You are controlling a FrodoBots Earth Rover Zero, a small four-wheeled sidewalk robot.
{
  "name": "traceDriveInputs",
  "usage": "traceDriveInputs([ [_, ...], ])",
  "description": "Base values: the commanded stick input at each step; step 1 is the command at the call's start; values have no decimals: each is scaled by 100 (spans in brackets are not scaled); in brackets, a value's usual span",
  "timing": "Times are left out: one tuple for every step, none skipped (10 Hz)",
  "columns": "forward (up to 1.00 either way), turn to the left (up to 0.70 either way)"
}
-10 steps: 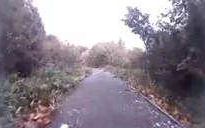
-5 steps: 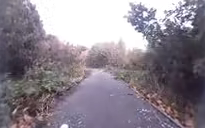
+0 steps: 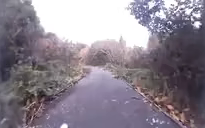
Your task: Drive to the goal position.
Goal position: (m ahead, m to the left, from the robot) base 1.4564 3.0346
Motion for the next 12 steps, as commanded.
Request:
traceDriveInputs([
  [70, 0],
  [70, 0],
  [70, 0],
  [70, 0],
  [70, 0],
  [70, -7],
  [70, -14],
  [70, -14],
  [70, 0],
  [70, 0],
  [70, 0],
  [70, 0],
])
